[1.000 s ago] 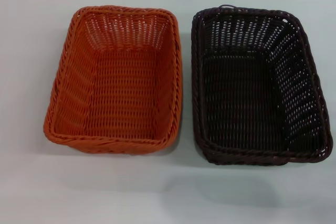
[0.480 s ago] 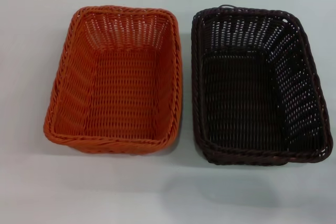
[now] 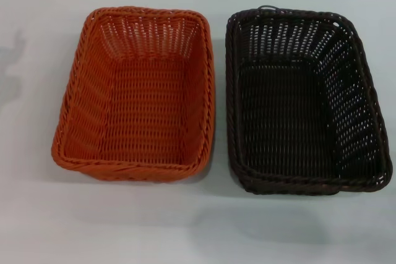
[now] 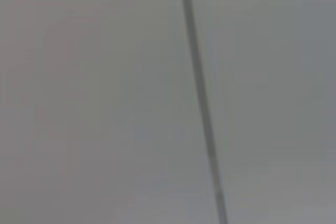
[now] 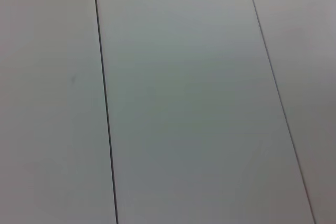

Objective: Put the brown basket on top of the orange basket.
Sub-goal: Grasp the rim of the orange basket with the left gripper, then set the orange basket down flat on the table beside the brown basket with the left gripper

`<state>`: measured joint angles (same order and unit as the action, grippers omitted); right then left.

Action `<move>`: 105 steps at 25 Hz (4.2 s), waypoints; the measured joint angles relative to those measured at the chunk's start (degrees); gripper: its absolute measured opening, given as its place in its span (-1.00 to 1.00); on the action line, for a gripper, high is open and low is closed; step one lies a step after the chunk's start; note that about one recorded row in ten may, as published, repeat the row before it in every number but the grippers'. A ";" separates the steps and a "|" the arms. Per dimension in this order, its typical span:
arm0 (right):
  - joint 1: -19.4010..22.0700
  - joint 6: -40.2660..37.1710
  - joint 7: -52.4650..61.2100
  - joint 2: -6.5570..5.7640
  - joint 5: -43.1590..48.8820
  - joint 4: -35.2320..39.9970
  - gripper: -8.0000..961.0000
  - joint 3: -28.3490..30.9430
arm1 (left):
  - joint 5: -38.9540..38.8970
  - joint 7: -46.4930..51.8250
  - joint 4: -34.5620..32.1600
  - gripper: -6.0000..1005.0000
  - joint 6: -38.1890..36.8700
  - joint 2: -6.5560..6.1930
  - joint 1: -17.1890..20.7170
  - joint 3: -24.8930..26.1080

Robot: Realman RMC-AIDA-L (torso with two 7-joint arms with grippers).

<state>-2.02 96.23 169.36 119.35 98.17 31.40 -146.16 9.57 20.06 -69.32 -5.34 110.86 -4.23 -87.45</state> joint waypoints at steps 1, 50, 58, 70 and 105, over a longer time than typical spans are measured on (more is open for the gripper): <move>-0.06 -0.11 0.00 0.00 0.00 -0.04 0.70 0.00 | -0.24 2.86 -5.47 0.54 3.76 -2.61 1.06 -3.98; -1.09 -4.78 0.00 -0.05 -0.09 -2.75 0.70 0.69 | -44.31 -46.61 -17.08 0.53 72.32 7.57 -11.37 15.31; -0.96 -4.83 0.00 0.00 -0.09 -2.85 0.70 0.71 | -44.38 -46.41 -12.26 0.53 71.98 7.52 -12.90 14.64; -1.39 -4.84 -0.04 -0.01 -0.09 -3.10 0.70 0.71 | -43.74 -47.04 -11.86 0.52 71.85 7.54 -13.39 12.84; -2.01 -4.26 -0.09 -0.09 -0.08 -1.90 0.70 0.50 | -41.53 -92.54 7.38 -0.63 87.94 4.78 -42.72 37.59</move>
<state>-4.03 91.98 169.27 119.26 98.09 29.50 -145.66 -31.97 -72.49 -61.94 82.60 115.64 -46.95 -49.86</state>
